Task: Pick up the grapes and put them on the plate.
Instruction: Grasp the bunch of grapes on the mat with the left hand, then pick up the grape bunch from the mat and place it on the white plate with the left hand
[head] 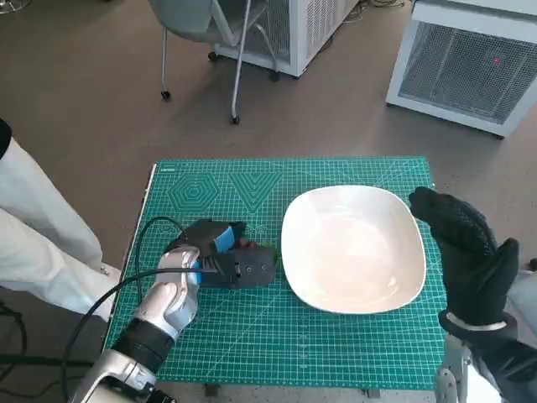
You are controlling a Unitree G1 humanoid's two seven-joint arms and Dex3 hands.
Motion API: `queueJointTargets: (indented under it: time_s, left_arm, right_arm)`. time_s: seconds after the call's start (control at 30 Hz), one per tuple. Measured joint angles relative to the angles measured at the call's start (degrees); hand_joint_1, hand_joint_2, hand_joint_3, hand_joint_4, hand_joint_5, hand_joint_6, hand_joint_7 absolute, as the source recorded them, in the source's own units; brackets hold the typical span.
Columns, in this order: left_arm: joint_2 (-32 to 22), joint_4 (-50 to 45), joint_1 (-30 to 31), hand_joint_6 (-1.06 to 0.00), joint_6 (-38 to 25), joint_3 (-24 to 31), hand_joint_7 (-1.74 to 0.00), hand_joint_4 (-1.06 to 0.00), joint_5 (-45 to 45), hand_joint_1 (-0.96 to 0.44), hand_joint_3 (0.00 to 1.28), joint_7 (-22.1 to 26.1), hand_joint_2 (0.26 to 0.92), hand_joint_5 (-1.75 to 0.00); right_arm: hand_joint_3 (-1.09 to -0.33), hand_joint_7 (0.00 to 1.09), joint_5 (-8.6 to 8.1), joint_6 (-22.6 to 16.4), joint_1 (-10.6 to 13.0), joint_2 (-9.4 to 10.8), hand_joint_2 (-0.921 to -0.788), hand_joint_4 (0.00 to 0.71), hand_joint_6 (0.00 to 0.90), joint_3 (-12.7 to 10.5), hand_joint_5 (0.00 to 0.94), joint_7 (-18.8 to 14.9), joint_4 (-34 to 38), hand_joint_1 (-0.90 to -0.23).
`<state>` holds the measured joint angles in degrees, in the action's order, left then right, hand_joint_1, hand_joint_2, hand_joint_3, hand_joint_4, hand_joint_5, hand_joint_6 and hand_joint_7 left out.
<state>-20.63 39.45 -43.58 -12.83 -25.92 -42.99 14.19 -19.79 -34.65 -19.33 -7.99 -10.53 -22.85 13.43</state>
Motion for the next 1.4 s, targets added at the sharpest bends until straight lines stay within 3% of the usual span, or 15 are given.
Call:
queueJointTargets:
  time_s: [0.13, 0.17, 0.33, 0.4, 0.53, 0.63, 1.4]
  left_arm:
    - [-0.6, 0.0, 0.3, -0.59, 1.9, -0.9, -0.95, -0.44, -0.4, 0.12, 0.42, -2.2, 0.836, -1.48]
    - [-0.7, 0.0, 0.4, -0.55, 2.2, -1.1, -1.08, -0.45, -0.6, 0.08, 0.36, -2.5, 0.863, -1.45]
    - [-1.0, 0.0, 0.6, -0.48, 2.8, -1.5, -1.31, -0.45, -1.0, 0.02, 0.26, -3.4, 0.911, -1.41]
    - [-1.1, 0.0, 0.6, -0.48, 2.9, -1.5, -1.33, -0.46, -1.1, 0.01, 0.24, -3.5, 0.916, -1.4]
    - [-1.3, -0.2, 0.7, -0.6, 3.1, -1.9, -1.11, -0.47, -1.4, 0.0, 0.2, -4.3, 0.914, -1.49]
    - [-1.5, -0.7, 0.9, -0.63, 3.3, -2.0, -1.02, -0.47, -1.5, 0.0, 0.18, -4.4, 0.918, -1.54]
    - [-2.7, -6.9, 2.9, -0.65, 1.1, -0.9, -0.96, -0.46, -1.0, 0.0, 0.18, -2.6, 0.92, -1.58]
  right_arm:
    - [-0.544, 0.77, 0.0, 0.1, 0.0, 0.0, -0.921, 0.65, 0.242, 0.0, 0.0, 0.0, 0.0, -0.459]
    - [-0.544, 0.77, 0.0, 0.1, 0.0, -0.1, -0.921, 0.65, 0.242, 0.0, 0.0, 0.0, 0.0, -0.459]
    - [-0.544, 0.77, 0.0, 0.2, 0.0, -0.1, -0.921, 0.65, 0.242, 0.0, 0.0, 0.0, 0.0, -0.459]
    - [-0.544, 0.77, 0.0, 0.2, 0.0, -0.1, -0.921, 0.65, 0.242, 0.0, 0.0, 0.0, 0.0, -0.459]
    - [-0.544, 0.78, -0.02, 0.2, 0.0, -0.1, -0.921, 0.651, 0.242, 0.0, 0.001, 0.0, 0.0, -0.459]
    - [-0.544, 0.78, -0.04, 0.3, 0.0, -0.1, -0.921, 0.652, 0.243, 0.0, 0.001, 0.0, 0.0, -0.459]
    - [-0.544, 0.78, -0.17, 0.3, -0.5, 0.0, -0.921, 0.653, 0.243, 0.0, 0.001, -0.1, 0.5, -0.459]
